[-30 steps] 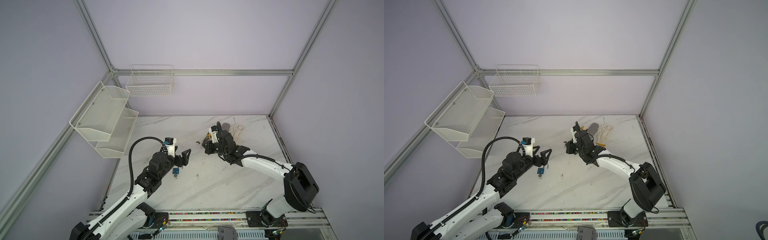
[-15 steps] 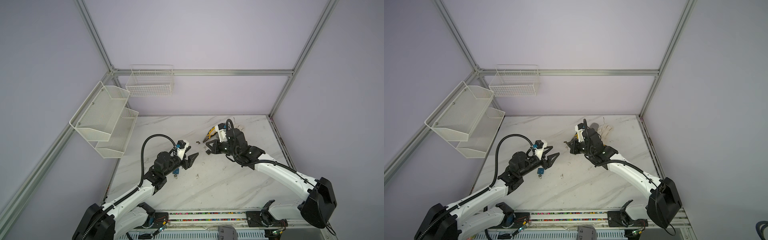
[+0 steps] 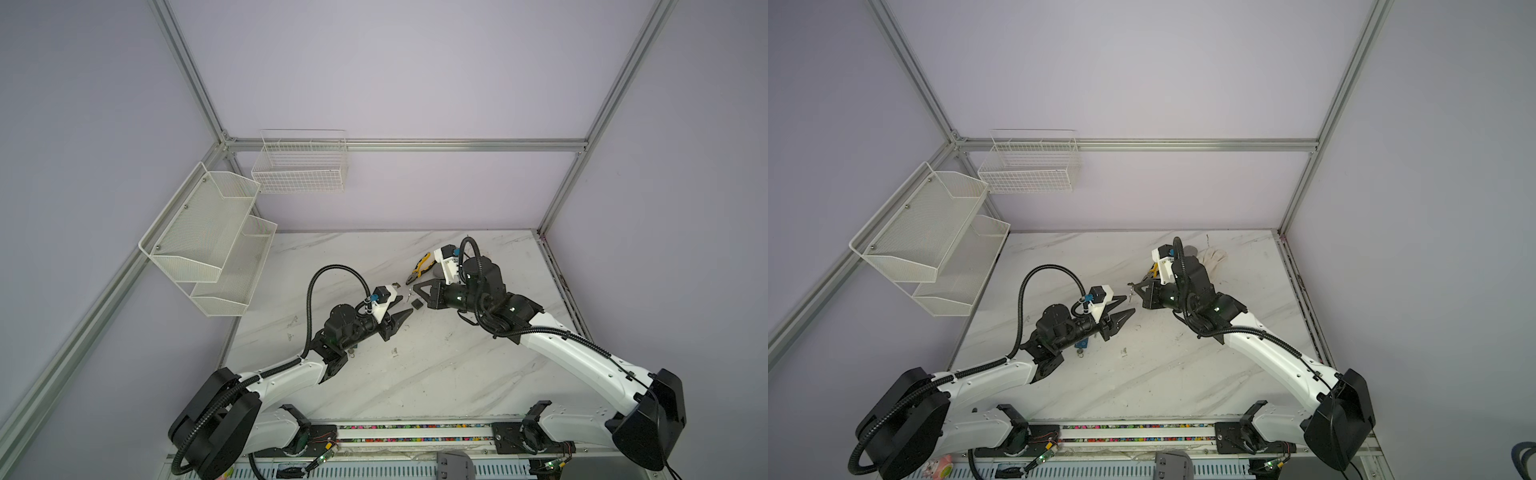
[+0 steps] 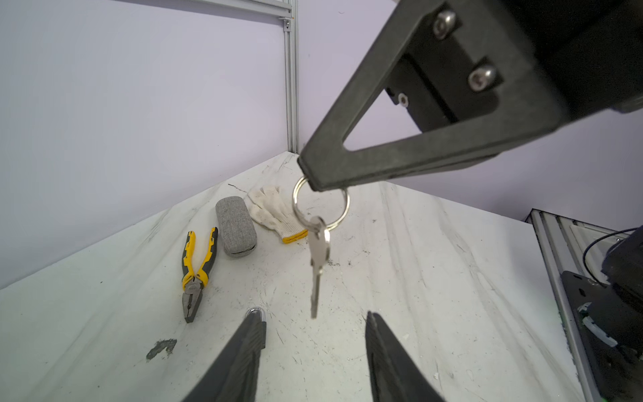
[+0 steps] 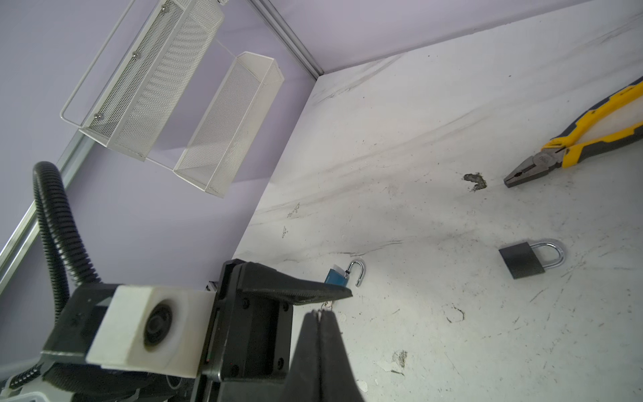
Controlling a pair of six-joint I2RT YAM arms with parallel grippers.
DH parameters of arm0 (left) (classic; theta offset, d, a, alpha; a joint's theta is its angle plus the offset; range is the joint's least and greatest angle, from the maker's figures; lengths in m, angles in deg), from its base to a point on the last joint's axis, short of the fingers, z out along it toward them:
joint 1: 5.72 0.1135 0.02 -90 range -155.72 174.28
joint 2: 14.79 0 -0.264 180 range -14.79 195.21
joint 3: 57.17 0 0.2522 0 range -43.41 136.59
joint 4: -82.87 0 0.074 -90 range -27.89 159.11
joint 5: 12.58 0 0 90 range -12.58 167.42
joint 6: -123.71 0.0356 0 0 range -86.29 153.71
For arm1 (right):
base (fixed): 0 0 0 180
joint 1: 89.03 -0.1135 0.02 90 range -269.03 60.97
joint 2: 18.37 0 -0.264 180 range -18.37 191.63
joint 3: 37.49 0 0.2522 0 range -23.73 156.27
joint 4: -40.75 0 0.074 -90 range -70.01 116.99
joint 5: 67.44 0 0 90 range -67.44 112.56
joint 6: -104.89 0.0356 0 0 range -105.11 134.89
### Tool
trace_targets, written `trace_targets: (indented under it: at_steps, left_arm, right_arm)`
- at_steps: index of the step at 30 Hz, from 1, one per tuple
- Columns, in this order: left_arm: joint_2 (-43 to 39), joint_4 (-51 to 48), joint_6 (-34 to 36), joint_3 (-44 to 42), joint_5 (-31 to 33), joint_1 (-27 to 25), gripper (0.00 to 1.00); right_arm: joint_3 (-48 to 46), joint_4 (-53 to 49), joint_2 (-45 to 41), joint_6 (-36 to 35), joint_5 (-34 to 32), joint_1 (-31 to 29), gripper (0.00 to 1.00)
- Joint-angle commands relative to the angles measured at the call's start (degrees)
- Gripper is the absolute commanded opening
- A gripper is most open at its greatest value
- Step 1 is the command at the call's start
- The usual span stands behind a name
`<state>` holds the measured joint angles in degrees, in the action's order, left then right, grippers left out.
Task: Unlock with the key
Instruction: 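Carry the key toward the left gripper while the left gripper reaches for it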
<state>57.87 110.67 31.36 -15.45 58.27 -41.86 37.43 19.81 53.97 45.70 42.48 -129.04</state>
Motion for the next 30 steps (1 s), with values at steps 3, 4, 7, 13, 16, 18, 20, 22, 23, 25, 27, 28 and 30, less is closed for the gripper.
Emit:
trace_targets:
  at_steps: [3,4,7,13,16,18,20,22,23,25,27,28,30]
  left_arm:
    - [1.9,8.2,0.1,3.6,-1.3,-0.3,0.41]
    - [2.1,8.4,0.0,3.8,-1.3,-0.4,0.40]
    - [2.6,9.3,0.3,4.3,-1.2,-0.7,0.36]
    - [3.4,11.5,0.5,4.4,-1.5,-1.0,0.33]
    - [3.6,11.7,0.4,4.8,-1.7,-1.2,0.30]
    - [3.7,12.2,0.2,4.9,-1.5,-1.4,0.29]
    - [3.8,12.8,0.2,4.9,-1.3,-1.7,0.26]
    - [4.0,13.5,0.1,4.9,-0.8,-1.7,0.26]
    - [4.1,14.1,-0.1,4.9,-0.8,-1.7,0.24]
    - [4.3,14.7,-0.3,5.2,-1.0,-1.9,0.24]
    - [4.4,14.7,-0.2,5.4,-0.9,-2.1,0.21]
    - [4.4,14.7,-0.1,5.5,-0.6,-2.2,0.19]
    - [4.5,14.9,0.0,5.6,0.0,-2.3,0.18]
  right_arm:
    - [0.8,-0.3,-1.2,0.5,1.5,0.3,0.00]
    - [0.7,-0.2,-1.2,0.5,1.6,0.3,0.00]
    - [0.6,0.1,-1.2,0.5,1.8,0.3,0.00]
    - [0.4,0.3,-1.3,0.5,2.0,0.2,0.00]
    - [0.3,0.3,-1.2,0.5,1.8,0.3,0.00]
    - [0.2,0.4,-1.1,0.5,1.8,0.3,0.00]
    - [0.3,0.4,-1.2,0.5,1.8,0.3,0.00]
    - [0.3,0.4,-1.2,0.4,1.7,0.3,0.00]
    - [0.4,0.4,-1.2,0.4,1.8,0.3,0.00]
    - [0.4,0.5,-1.0,0.3,1.9,0.3,0.00]
    - [0.4,0.4,-1.0,0.3,1.9,0.4,0.00]
    - [0.4,0.5,-1.0,0.3,1.9,0.4,0.00]
    - [0.4,0.4,-1.2,0.3,1.6,0.4,0.00]
